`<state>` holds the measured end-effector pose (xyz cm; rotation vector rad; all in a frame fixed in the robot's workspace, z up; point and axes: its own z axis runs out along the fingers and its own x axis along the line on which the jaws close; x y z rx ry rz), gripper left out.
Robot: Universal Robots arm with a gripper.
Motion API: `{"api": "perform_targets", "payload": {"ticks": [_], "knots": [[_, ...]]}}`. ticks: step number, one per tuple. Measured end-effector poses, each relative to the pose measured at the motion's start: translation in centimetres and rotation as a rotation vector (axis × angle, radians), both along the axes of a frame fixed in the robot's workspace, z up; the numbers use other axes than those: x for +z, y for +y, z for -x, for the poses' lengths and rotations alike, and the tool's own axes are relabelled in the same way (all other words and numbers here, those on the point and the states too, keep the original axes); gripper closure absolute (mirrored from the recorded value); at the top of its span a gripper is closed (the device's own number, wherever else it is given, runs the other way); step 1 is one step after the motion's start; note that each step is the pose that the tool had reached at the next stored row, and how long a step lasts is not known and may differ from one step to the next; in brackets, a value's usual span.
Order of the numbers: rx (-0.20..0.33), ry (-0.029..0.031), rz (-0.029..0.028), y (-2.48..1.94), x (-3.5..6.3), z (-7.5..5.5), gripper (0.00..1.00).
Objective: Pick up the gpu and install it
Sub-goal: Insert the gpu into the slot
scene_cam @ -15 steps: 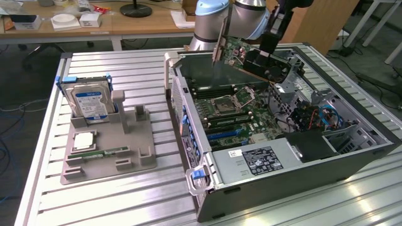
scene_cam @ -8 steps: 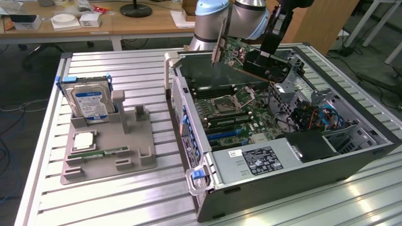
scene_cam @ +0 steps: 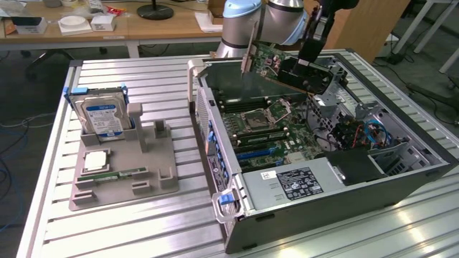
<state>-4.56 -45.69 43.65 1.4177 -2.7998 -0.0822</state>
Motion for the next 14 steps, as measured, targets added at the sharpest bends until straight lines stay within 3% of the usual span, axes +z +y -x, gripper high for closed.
{"api": "perform_targets", "payload": {"ticks": [14], "knots": [[0.078,0.0,0.0,-0.3,0.0,0.0,0.74]]}}
